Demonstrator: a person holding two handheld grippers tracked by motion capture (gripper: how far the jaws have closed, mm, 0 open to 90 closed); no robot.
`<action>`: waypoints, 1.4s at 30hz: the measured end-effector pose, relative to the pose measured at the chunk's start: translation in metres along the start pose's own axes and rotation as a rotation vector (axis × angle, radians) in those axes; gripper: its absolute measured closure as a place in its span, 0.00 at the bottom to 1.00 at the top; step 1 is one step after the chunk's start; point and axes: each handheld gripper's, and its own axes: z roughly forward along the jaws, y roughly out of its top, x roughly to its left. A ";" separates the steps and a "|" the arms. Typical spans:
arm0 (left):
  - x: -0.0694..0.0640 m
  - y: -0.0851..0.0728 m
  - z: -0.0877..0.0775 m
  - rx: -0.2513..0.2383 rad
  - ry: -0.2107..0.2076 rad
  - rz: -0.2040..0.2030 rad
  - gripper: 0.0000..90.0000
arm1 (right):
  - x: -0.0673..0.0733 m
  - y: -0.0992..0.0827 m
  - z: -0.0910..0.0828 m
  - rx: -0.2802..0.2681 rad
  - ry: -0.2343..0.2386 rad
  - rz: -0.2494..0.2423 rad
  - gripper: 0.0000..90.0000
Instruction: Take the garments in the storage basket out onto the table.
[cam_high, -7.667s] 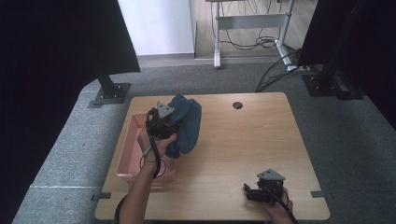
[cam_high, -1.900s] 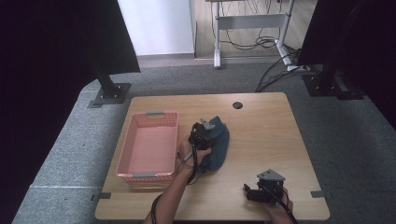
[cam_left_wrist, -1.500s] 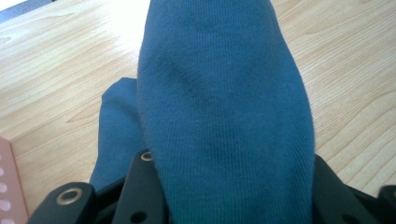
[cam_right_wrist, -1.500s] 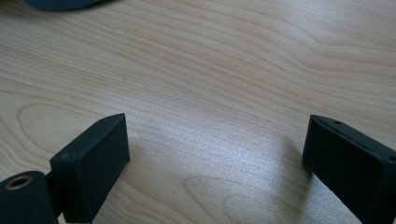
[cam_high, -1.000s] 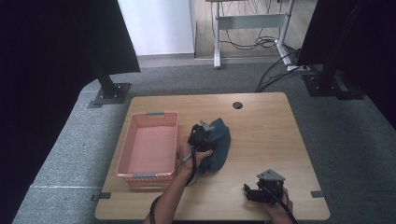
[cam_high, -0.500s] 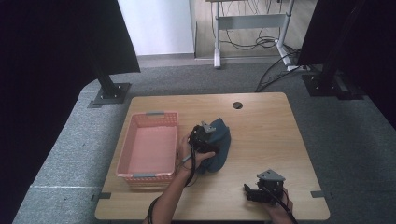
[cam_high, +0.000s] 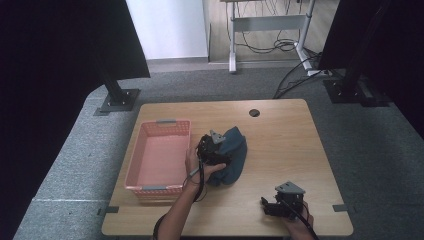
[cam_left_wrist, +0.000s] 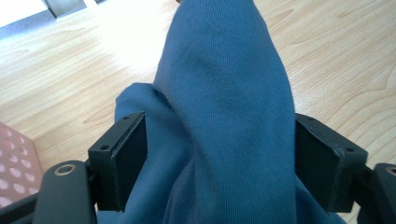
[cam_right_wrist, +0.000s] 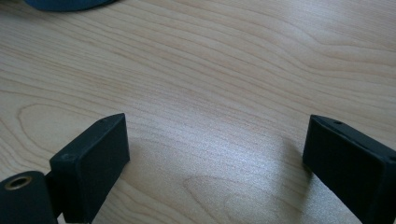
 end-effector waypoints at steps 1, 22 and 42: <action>0.000 0.000 -0.002 -0.006 0.003 -0.004 0.25 | 0.000 0.000 0.000 0.000 -0.001 -0.001 0.08; 0.012 -0.018 -0.039 -0.077 -0.001 -0.021 0.25 | 0.000 0.000 0.000 -0.001 0.000 -0.003 0.07; 0.037 -0.050 -0.076 -0.109 0.001 -0.070 0.25 | 0.000 0.000 0.000 -0.001 -0.001 -0.004 0.07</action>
